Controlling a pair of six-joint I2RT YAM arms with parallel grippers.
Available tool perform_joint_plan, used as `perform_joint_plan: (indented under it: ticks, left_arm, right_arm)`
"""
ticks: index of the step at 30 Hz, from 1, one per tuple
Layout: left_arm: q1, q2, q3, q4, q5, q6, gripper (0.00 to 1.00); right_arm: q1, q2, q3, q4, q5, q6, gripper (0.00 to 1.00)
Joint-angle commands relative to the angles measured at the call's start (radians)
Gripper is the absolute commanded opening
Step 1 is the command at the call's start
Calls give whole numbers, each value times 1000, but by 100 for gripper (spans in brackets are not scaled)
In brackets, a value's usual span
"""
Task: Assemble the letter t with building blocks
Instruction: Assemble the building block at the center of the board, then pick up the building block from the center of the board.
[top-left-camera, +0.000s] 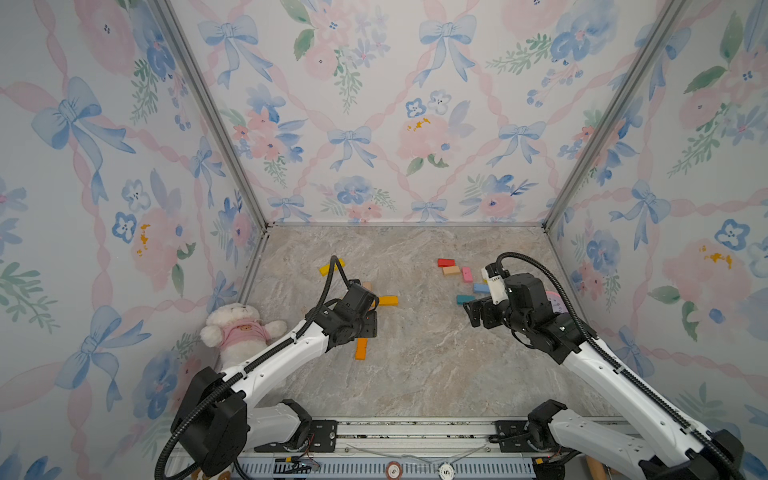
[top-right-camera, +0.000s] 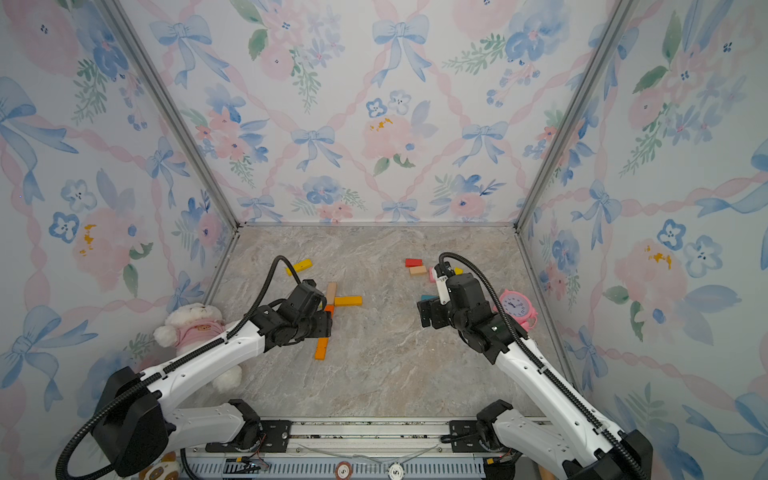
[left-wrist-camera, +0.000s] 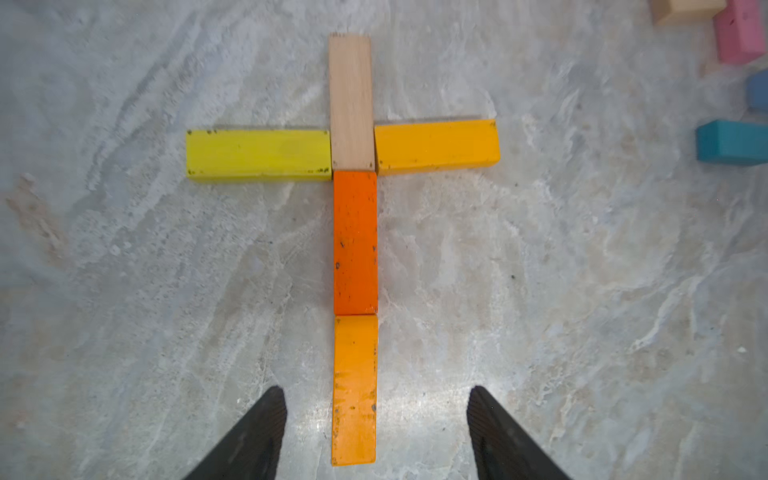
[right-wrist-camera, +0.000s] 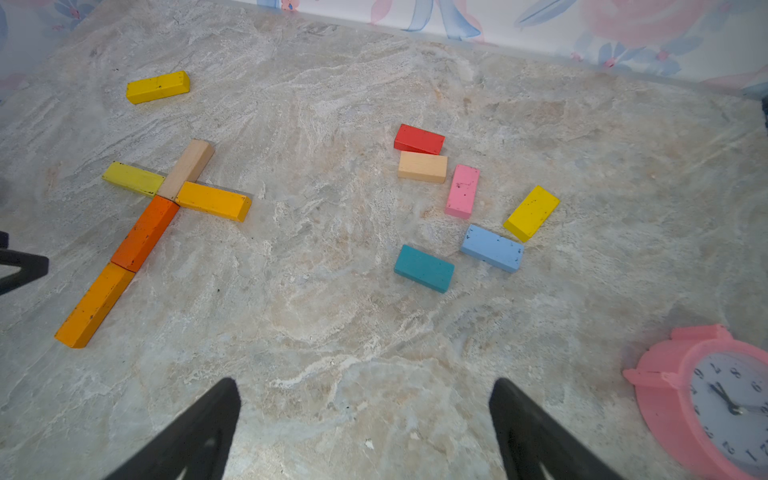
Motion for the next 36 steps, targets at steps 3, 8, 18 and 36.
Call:
perform_joint_plan:
  ticks: [3,8,18,36]
  left_arm:
    - [77,-29,66,-92,-8,56,72]
    - [139,-26,100,-99,-1,112,71]
    - [273,106,198,-99,2,283,70]
    - [535,707,699,-72,90,492,67]
  right_arm:
    - [11,-9,7,-12,19,-11,96]
    - [12,-14,8,-19,20,-12,96]
    - [16,-20,9,-24,23,-13,96]
    - [18,-1,16,-18,19,-22,96]
